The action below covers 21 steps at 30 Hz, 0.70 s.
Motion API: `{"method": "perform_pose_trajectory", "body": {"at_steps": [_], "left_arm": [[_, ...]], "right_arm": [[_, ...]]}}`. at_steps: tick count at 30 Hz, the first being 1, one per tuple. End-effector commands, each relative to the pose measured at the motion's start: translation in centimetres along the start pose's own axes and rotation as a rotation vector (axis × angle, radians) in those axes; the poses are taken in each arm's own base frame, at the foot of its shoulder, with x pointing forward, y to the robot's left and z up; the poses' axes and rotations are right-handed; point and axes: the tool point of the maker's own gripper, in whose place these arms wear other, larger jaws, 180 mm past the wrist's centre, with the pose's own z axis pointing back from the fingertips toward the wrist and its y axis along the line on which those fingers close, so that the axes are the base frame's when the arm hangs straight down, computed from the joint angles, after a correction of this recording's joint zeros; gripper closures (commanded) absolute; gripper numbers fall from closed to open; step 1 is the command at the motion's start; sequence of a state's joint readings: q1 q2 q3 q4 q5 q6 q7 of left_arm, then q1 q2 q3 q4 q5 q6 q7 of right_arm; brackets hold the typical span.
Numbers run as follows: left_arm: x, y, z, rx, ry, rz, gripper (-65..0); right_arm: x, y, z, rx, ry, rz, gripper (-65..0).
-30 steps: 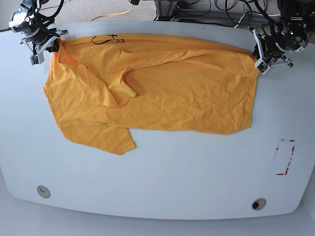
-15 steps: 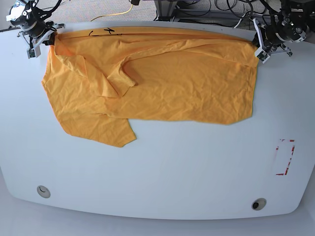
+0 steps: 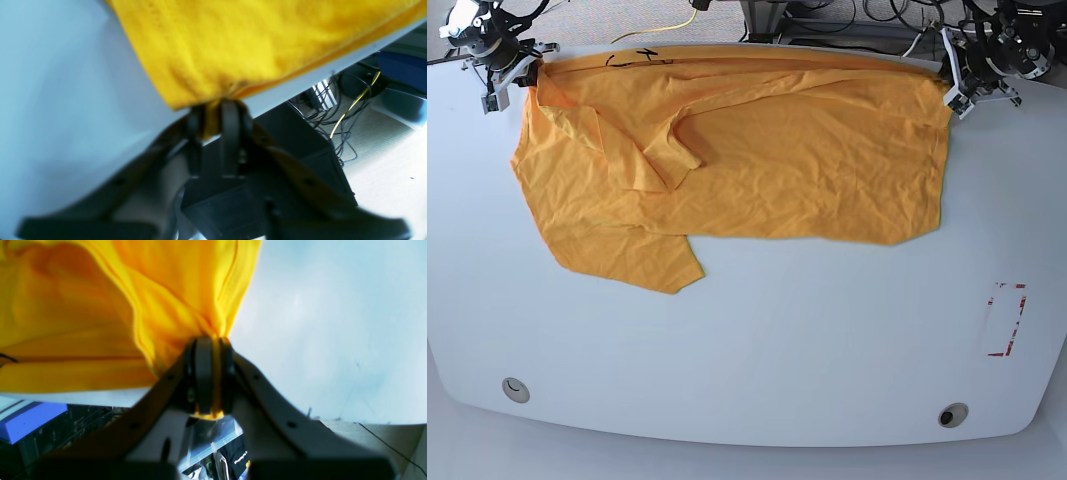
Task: Layout the t-shirt on the table in an organized manner, then fold the t-shirt properly
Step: 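Pull the shirt with both grippers toward the robot, sliding it across the table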
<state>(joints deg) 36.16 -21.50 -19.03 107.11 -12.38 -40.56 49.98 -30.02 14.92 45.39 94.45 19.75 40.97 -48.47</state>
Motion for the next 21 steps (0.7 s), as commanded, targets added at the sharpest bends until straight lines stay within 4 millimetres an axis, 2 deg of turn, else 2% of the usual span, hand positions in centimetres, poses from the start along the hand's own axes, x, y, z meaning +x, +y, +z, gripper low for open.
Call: {"method": "perform_pose_trajectory", "body": {"at_steps": [1, 4, 5, 10, 13, 17, 21], "left_arm": [[-0.2, 1.1, 0.5, 0.04, 0.022, -0.019, -24.9], [-0.1, 1.2, 0.6, 0.043, 0.019, -0.02, -38.2], [-0.1, 1.2, 0.6, 0.043, 0.019, -0.02, -40.3], [-0.2, 1.6, 0.7, 0.05, 0.029, -0.031, -43.2], [-0.9, 3.0, 1.3, 0.074, 0.075, -0.062, -43.2], [-1.2, 5.1, 2.3, 0.129, 0.106, -0.063, -43.2], [-1.7, 7.6, 3.7, 0.203, 0.122, -0.025, -43.2]], "right_arm": [[-1.1, -1.4, 0.5, -0.056, 0.069, 0.022, -6.7], [-0.9, -1.4, 0.5, -0.056, 0.066, 0.022, -18.5], [-0.9, -1.5, 0.5, -0.058, 0.065, 0.021, -22.0], [-0.8, -1.6, 0.5, -0.06, 0.064, 0.025, -37.1], [-0.4, -1.8, 0.6, -0.066, 0.053, 0.024, -40.4], [0.2, -2.1, 0.6, -0.072, 0.041, 0.027, -41.5], [2.5, -3.2, 1.9, -0.111, 0.006, 0.096, -41.7]]}}
